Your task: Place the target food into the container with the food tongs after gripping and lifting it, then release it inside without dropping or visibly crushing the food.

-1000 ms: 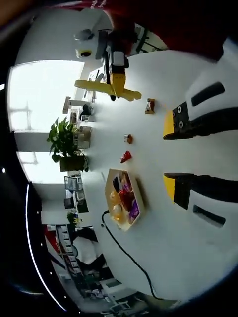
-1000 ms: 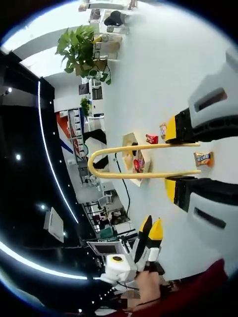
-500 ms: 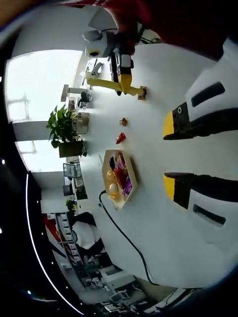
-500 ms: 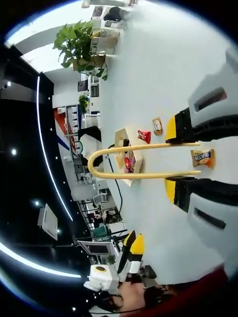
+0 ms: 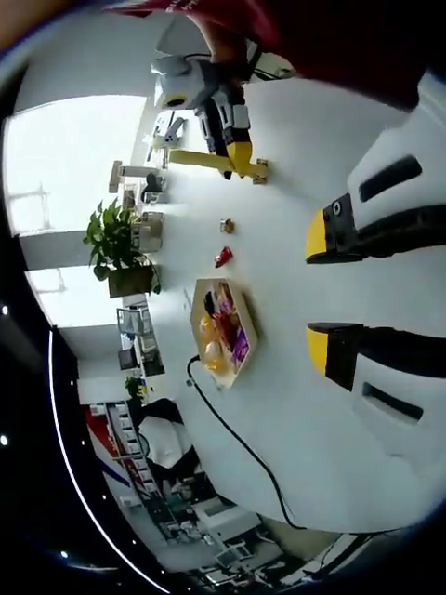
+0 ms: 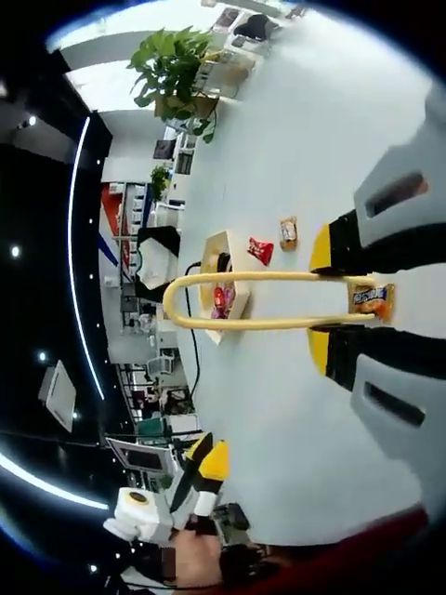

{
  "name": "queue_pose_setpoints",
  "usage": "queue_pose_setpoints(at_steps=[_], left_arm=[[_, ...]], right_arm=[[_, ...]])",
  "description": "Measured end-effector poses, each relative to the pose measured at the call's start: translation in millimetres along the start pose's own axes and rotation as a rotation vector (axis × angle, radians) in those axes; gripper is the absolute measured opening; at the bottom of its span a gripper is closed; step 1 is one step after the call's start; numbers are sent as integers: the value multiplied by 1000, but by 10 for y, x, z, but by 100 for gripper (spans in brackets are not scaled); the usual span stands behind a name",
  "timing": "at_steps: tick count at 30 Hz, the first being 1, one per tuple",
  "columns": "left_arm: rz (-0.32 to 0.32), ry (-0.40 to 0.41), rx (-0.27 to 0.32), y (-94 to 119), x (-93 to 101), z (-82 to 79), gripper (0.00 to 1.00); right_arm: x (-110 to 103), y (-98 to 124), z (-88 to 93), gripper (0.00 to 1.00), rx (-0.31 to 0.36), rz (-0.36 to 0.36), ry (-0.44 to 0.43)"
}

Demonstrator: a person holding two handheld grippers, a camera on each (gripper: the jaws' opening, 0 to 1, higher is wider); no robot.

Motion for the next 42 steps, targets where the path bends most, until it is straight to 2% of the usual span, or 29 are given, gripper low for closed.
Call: queue_pose_setpoints(at_steps=[3,11,14,15,20,24,31,38,42], left_arm=[[-1,-11,-8,-4,14,4,27],[-19,-1,-5,59,-4,39,26],[-28,2,0,89,-22,48,26],[-32,5,2,104,-34,57,26],[-49,20,8,145,-66,87,26],[-55,87,55,193,-84,73,27],[-88,87,72,281,-132,31,27],[-131,126,78,386,-106,91,27],[-178,152,85,512,-116,150,27]], right_arm=[[-5,9,-10,14,-23,-14,-22],[33,33,-106,14,-11,-3,-57],[52,12,-195,14,11,2,-63],[64,4,-264,14,36,11,-67],[91,-75,-495,14,74,-1,-54],[133,-231,-636,15,102,5,-35],[205,-597,-1079,15,177,-13,-17],[228,-942,-1337,15,203,-29,-35],[167,-1165,-1508,16,219,-57,-46]])
Point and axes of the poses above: the point that each gripper's makers call its tool centre point, and the gripper's own axes: y roughly backward along the fingers, x roughly to its right, z roughly out of its underside, the point moved 10 cm from there along y, roughly backward along the fingers, and after that the axes turned 15 degrees about z, right-handed, at the moved point
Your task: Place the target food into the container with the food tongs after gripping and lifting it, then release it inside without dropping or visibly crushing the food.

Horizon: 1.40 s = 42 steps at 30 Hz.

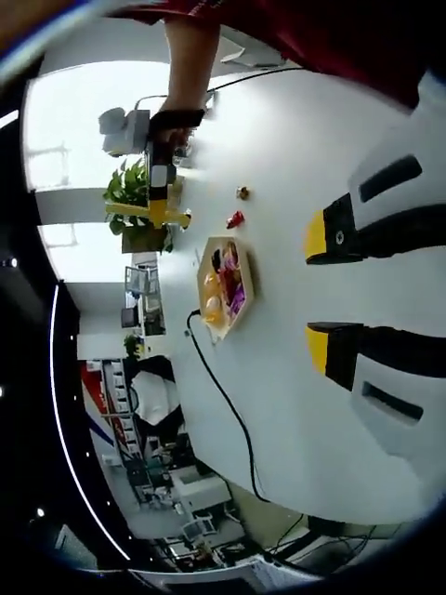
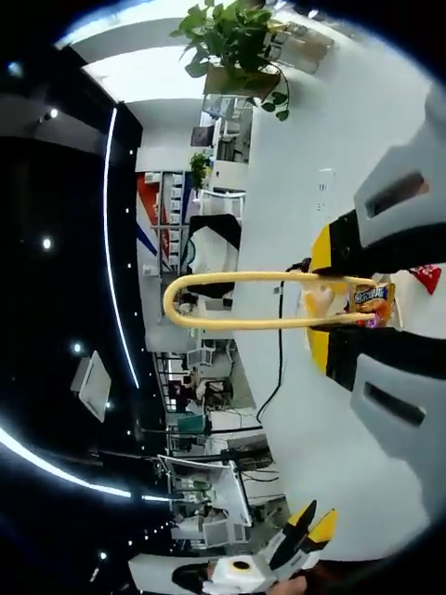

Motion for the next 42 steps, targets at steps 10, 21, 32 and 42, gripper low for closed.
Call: queue_pose_setpoints(at_steps=[10,21,32,42], left_arm=[[-39,34,-13,80,44,127,26],[13,0,-6,-119,100,39,26],[84,-36,9,-254,184,-9,26],[127,-68,-9,-434,351,-99,26]], right_arm=[[27,-266,-77,24,26,-14,-23],[363,188,-159,24,46,43,-65],[578,757,24,24,20,140,-125],[774,1194,120,24,16,174,-134]])
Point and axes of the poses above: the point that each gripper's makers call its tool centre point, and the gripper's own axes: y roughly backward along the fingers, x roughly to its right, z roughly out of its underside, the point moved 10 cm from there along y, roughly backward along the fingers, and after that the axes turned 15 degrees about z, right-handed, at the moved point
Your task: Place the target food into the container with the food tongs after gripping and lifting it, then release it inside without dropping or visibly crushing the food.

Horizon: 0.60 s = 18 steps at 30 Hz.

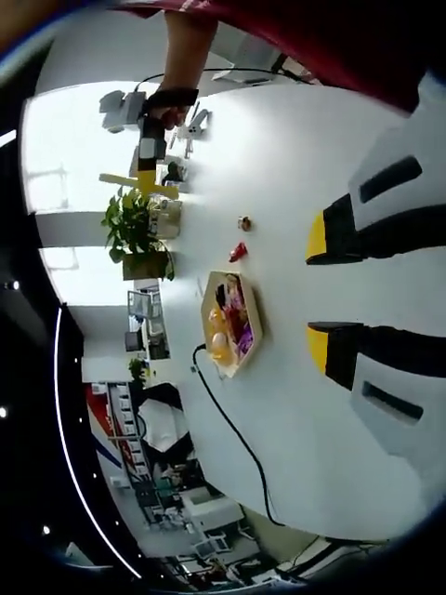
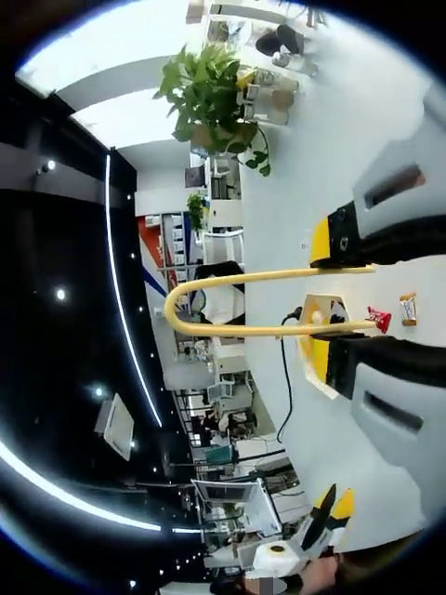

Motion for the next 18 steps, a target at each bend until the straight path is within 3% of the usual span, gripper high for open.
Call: queue_pose_setpoints(at_steps=[6,8,10,12,18], left_arm=[[3,-3,3,-83,70,-70,26],[-5,-12,-4,-206,241,-212,26],[-9,-18,7,-218,334,-269,26],[-25,-16,-7,-239,403,-283,26],[-62,-16,-6,-282,586,-278,25]], right_arm=[[80,70,-5,24,2,-7,-20],[224,155,16,24,-1,-22,-103],[264,182,27,24,3,-22,-117],[293,229,57,24,1,-30,-169],[404,333,119,24,23,-76,-167]])
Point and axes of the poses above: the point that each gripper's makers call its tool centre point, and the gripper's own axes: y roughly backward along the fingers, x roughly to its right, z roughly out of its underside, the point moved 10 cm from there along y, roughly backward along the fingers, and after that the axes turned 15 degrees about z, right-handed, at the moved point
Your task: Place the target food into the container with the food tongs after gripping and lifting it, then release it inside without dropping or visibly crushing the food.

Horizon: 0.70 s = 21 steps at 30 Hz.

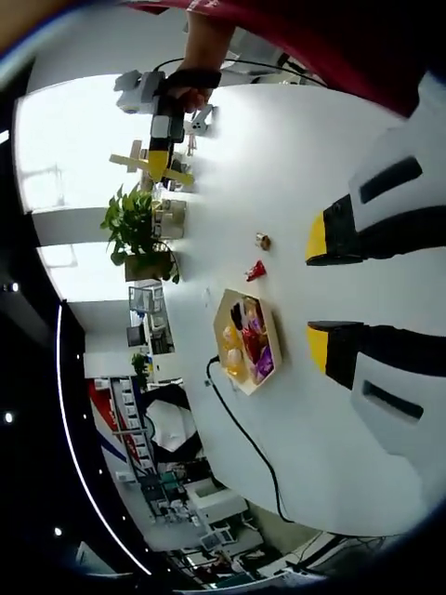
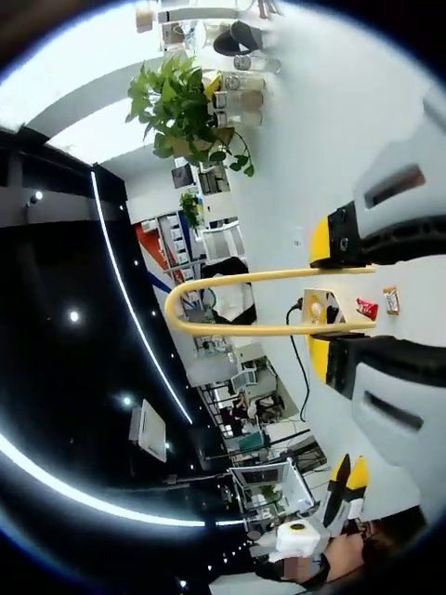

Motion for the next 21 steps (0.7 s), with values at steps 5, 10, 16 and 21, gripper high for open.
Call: queue_pose_setpoints(at_steps=[5,10,16,21], left_arm=[[41,-4,-23,-182,204,-63,25],[85,-36,-6,-451,313,-236,25],[162,-94,-2,-816,374,-417,25],[271,-119,-100,-1054,316,-363,26]], right_arm=[[124,115,-23,24,6,-8,6],[261,240,-107,24,32,-31,18],[339,364,-137,24,42,-50,-8],[290,565,-115,24,-4,-160,12]])
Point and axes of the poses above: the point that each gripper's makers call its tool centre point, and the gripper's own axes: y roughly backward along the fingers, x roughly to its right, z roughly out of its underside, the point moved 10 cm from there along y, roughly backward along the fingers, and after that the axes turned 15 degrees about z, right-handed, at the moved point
